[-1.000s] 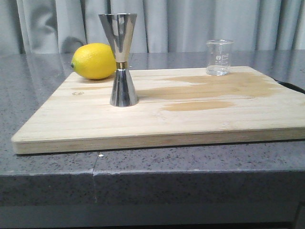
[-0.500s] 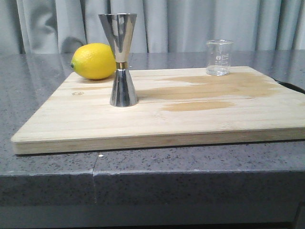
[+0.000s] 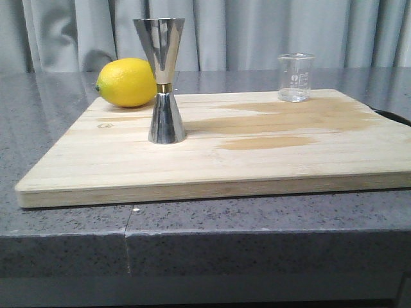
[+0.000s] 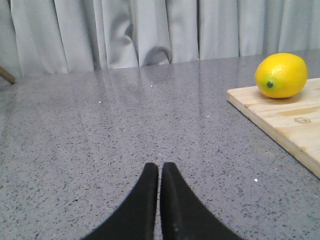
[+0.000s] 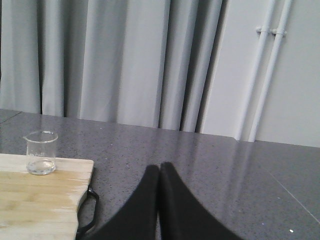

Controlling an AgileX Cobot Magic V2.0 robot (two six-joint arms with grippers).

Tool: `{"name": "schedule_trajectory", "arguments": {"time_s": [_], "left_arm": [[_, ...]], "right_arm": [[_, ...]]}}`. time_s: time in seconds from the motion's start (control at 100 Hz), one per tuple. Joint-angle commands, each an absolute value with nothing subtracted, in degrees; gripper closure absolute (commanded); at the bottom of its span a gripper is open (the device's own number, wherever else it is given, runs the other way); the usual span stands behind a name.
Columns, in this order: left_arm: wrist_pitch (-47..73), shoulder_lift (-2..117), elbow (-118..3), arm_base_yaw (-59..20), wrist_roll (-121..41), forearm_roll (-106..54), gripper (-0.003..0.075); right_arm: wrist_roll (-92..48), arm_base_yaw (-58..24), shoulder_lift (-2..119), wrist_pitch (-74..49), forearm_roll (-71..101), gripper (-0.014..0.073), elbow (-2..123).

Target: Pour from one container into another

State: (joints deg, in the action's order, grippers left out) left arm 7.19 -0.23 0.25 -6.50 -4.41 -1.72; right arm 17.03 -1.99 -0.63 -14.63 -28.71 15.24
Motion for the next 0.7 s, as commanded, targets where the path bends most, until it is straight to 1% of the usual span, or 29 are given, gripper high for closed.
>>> {"name": "schedule_trajectory", "arguments": {"time_s": [0.0, 0.69], "left_arm": [[3.25, -1.65, 2.27, -6.24, -3.69, -1.87, 0.0739], [3.25, -1.65, 2.27, -6.24, -3.69, -2.57, 0.0739]], "right_arm": [[16.7, -1.67, -1.11, -11.07, -29.29, 0.0643, 16.67], [16.7, -1.67, -1.11, -10.98, -29.29, 0.0643, 16.67]]}}
